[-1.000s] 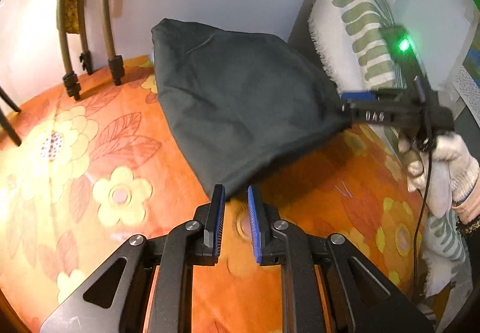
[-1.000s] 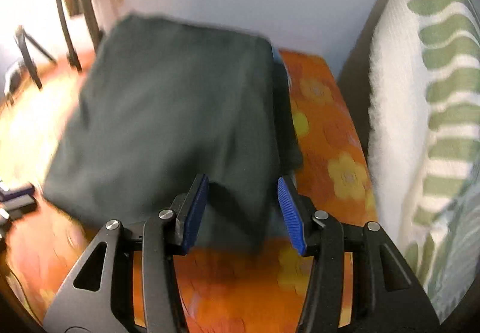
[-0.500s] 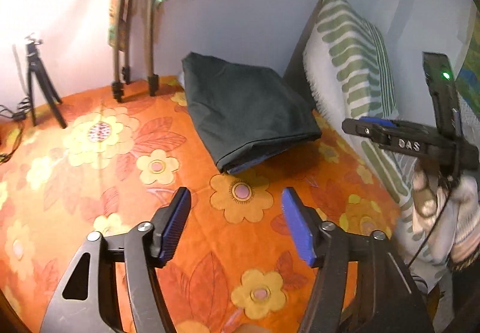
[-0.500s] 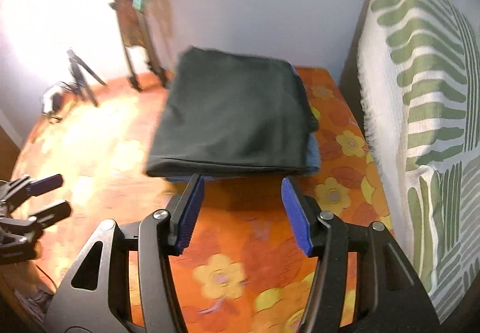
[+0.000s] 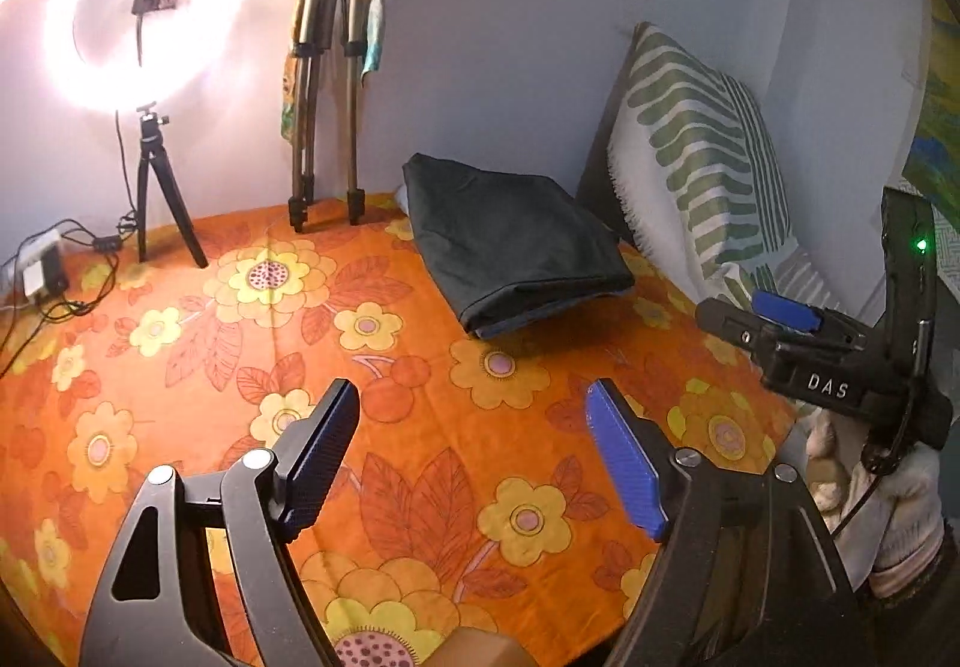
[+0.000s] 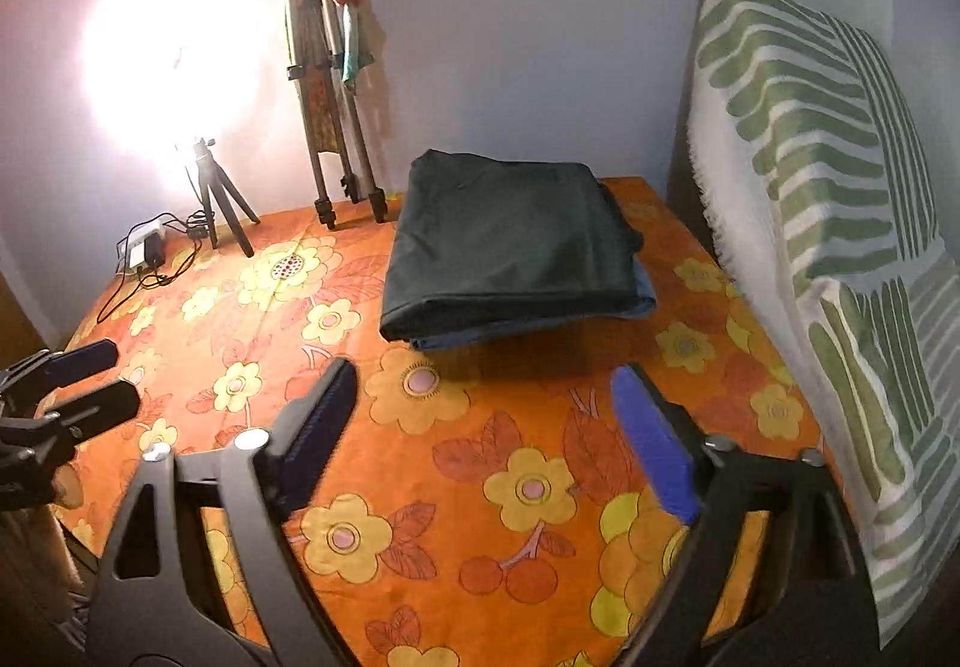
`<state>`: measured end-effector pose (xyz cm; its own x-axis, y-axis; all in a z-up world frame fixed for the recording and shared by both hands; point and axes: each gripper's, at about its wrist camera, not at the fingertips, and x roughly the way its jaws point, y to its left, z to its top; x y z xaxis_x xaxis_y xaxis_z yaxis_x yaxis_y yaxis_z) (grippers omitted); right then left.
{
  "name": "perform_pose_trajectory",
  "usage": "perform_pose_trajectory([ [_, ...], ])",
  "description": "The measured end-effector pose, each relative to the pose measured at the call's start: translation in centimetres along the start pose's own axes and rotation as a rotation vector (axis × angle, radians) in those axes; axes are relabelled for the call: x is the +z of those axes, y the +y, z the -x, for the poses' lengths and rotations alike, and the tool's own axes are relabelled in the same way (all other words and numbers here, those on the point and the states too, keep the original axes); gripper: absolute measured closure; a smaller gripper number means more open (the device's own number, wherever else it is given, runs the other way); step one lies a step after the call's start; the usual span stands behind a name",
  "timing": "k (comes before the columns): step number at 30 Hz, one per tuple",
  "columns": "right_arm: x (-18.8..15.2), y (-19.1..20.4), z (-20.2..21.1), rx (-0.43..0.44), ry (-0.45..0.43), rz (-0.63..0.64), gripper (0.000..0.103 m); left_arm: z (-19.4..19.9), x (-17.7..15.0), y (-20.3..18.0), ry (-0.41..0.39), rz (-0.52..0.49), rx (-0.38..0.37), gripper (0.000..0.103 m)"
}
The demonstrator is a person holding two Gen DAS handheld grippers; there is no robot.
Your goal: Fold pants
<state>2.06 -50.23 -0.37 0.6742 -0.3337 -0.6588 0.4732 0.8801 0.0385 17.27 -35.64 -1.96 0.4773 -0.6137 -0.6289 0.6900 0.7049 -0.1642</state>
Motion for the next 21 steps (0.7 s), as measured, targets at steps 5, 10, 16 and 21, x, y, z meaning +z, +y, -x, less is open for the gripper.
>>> perform_pose_trajectory([
  [5,-1.7,-0.2,0.4,-0.093,-0.050,0.029,0.010,0.1,-0.8,-0.2,-0.011,-0.008,0.026,0.025],
  [10,-2.8,-0.4,-0.2,-0.090,-0.047,0.026,0.009,0.1,-1.6,-0.1,-0.017,-0.009,0.065,0.025],
  [16,-3.0,-0.3,-0.8,-0.091,-0.049,0.043,0.009,-0.5,-2.6,0.1,0.019,-0.012,0.102,0.025],
  [21,-3.1,-0.4,-1.2,-0.080,-0.040,0.027,0.009,-0.6,-2.8,0.1,0.035,-0.008,0.107,0.025],
])
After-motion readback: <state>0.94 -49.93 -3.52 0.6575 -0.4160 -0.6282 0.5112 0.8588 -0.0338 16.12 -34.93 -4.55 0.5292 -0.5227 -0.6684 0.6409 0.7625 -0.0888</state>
